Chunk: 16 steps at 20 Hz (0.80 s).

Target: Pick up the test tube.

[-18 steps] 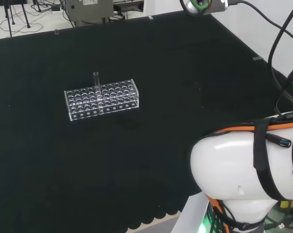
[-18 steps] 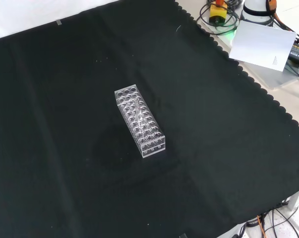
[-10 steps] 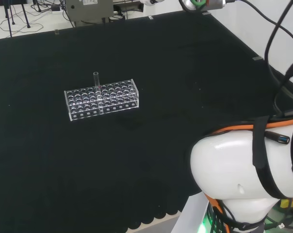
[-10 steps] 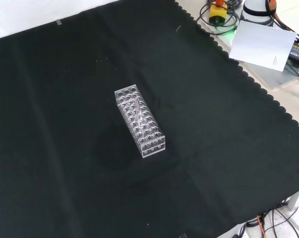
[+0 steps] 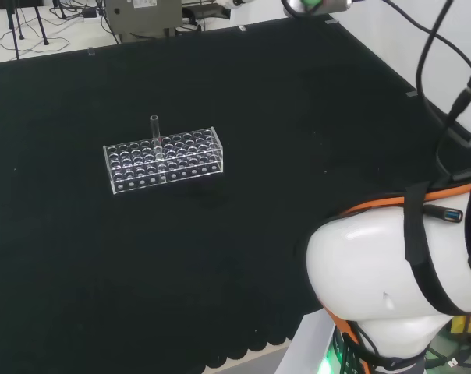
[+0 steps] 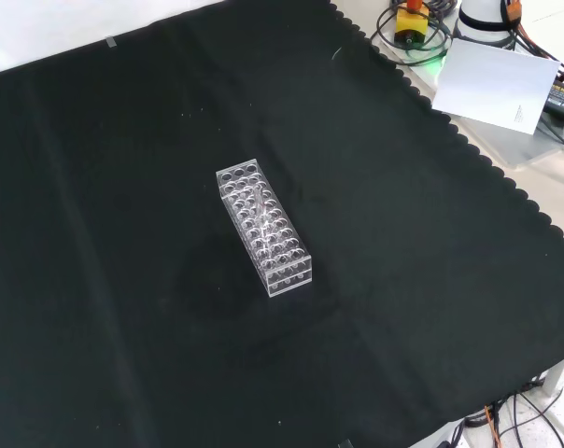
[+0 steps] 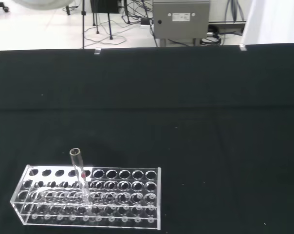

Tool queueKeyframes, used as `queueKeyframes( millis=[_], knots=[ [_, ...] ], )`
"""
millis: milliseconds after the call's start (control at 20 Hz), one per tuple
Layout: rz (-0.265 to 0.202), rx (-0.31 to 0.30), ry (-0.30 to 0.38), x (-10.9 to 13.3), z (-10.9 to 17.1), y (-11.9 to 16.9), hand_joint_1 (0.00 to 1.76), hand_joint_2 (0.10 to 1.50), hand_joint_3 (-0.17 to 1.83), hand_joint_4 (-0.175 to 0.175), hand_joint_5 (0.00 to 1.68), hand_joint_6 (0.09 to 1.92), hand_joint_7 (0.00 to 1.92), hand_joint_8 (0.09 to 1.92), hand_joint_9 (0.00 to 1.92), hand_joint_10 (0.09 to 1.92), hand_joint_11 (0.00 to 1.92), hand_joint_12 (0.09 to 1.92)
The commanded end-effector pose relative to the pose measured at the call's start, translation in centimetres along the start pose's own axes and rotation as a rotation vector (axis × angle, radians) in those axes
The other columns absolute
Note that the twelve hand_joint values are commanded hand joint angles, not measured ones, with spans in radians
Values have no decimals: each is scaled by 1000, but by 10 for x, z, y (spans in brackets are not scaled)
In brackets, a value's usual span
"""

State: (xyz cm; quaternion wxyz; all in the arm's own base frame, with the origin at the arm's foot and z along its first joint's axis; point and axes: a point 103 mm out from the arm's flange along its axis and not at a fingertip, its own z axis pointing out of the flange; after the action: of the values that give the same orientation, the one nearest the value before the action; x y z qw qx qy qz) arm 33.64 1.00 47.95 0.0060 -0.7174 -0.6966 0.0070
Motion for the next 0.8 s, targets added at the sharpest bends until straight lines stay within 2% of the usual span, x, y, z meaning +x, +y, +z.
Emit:
queueKeyframes(
  millis=[50,450,800],
  knots=[
    [-126,41,27,26,24,58,648,731,499,-105,311,113,219,907,135,1012,0,1528],
    [-221,124,31,45,51,101,682,732,505,-124,376,129,371,915,265,997,64,1537],
    [-263,204,12,57,86,134,699,735,506,-129,387,136,404,917,298,994,82,1533]
  ],
)
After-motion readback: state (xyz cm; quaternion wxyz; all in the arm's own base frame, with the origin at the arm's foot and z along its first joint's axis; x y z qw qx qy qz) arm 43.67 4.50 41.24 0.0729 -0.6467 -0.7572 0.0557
